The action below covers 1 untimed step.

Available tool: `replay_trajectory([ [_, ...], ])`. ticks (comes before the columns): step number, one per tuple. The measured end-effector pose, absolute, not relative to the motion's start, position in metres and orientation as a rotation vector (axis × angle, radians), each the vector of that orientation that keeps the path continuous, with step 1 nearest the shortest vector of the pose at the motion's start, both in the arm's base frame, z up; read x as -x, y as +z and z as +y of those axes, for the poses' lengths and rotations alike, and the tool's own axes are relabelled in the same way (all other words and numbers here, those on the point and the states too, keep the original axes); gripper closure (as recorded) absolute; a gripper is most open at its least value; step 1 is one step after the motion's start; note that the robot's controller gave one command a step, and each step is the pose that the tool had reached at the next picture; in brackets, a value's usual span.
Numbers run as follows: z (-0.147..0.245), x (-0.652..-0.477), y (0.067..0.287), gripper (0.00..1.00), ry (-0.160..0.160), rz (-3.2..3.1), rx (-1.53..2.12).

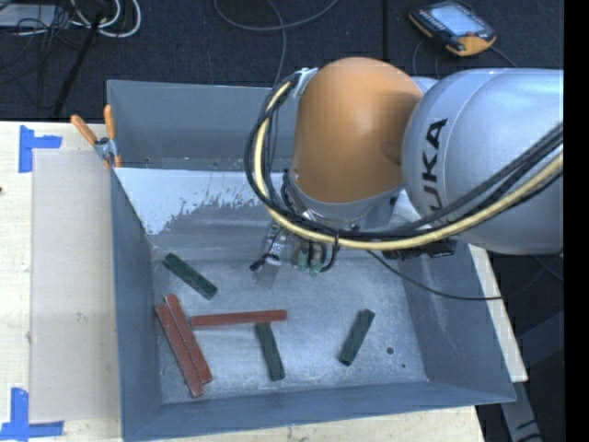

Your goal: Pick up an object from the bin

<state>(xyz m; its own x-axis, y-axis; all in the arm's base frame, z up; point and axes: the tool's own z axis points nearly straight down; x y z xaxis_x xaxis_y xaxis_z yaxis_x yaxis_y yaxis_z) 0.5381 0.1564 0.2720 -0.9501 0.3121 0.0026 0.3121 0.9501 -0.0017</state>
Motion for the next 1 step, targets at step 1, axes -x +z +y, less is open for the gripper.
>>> replay_trajectory([
  [1,0.1551,-0.5388,0.2845,1.00,-0.001,-3.104,0.502],
])
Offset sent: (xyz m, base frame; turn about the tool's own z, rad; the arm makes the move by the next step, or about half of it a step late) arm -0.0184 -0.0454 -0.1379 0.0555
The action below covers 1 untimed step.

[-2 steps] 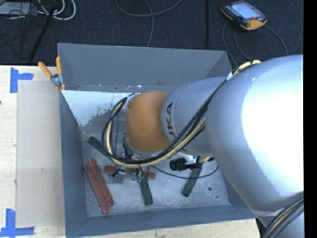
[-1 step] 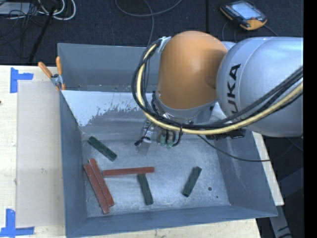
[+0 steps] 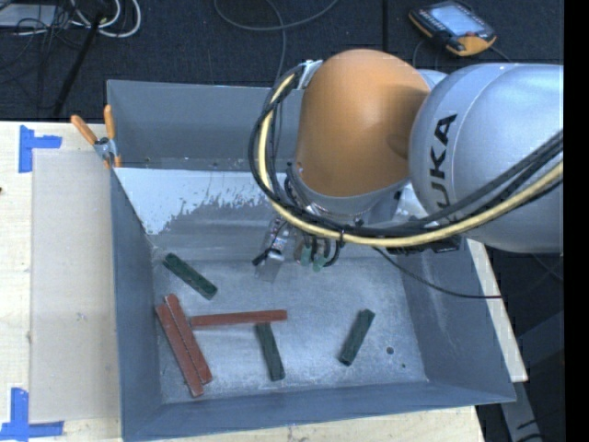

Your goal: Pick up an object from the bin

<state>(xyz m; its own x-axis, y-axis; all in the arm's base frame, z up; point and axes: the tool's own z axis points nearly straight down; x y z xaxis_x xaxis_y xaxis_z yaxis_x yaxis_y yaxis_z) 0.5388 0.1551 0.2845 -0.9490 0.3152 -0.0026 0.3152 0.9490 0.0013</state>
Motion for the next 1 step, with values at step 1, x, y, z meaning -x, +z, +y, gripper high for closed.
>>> replay_trajectory([
  [1,0.1137,-0.5211,0.1428,0.00,0.000,3.087,-0.578],
])
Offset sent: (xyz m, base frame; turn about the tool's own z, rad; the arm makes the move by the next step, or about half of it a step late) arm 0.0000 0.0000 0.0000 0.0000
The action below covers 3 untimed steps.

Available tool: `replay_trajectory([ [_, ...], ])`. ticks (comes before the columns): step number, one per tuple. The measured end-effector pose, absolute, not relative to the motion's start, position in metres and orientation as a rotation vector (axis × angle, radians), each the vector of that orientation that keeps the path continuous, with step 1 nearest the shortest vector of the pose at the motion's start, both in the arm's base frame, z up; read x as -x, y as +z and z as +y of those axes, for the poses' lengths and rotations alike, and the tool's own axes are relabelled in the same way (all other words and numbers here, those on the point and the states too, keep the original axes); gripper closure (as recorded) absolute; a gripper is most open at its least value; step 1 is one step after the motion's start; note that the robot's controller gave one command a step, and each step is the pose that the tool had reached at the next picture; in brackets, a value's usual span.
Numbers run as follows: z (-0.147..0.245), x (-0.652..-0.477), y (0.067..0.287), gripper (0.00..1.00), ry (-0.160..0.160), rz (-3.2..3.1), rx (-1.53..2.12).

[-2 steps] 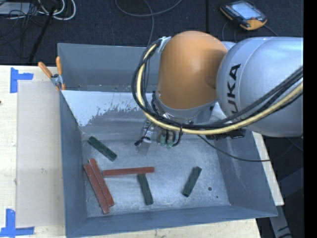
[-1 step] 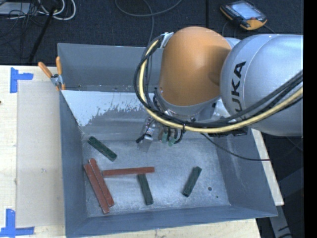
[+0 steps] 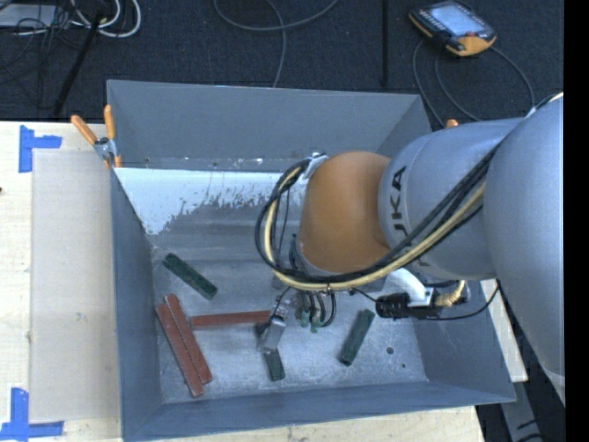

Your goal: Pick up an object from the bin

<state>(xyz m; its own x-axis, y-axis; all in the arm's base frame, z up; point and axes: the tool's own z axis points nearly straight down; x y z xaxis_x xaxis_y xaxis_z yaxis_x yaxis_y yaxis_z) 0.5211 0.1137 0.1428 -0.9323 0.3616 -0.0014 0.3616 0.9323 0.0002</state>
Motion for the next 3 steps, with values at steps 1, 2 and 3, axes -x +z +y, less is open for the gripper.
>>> replay_trajectory([
  [1,0.110,-0.519,0.133,0.00,-0.003,3.090,-0.586],
  [2,0.117,-0.567,0.109,0.00,0.001,3.104,-0.465],
  [3,0.113,-0.552,0.073,1.00,0.002,3.130,-0.256],
])
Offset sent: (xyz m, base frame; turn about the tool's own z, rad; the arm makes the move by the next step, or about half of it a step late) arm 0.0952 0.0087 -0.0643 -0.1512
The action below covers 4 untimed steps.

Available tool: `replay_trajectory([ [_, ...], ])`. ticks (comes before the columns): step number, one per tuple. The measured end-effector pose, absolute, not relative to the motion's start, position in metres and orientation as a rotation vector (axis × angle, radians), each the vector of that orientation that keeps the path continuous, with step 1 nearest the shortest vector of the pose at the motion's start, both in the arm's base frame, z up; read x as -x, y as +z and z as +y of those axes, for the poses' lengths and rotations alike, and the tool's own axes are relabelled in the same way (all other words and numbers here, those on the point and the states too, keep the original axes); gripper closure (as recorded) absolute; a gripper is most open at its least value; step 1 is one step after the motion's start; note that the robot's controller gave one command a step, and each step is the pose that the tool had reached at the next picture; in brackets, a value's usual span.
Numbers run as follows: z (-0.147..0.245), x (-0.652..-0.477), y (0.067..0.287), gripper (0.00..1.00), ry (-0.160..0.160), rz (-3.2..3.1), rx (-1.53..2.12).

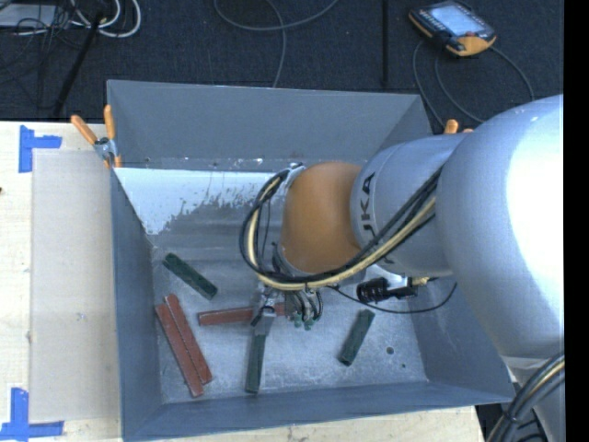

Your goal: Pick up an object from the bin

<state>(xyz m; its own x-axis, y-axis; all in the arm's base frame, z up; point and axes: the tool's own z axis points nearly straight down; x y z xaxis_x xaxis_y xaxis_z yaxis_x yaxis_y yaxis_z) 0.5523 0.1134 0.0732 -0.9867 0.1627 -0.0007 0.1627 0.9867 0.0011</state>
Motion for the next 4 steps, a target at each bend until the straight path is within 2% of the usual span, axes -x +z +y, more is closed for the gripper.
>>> replay_trajectory([
  [1,0.113,-0.552,0.073,1.00,0.002,3.130,-0.258],
  [2,0.116,-0.538,0.115,1.00,-0.005,3.138,-0.285],
  [3,0.118,-0.536,0.131,1.00,-0.003,3.135,-0.289],
  [4,0.102,-0.517,0.152,1.00,-0.002,3.136,-0.196],
])
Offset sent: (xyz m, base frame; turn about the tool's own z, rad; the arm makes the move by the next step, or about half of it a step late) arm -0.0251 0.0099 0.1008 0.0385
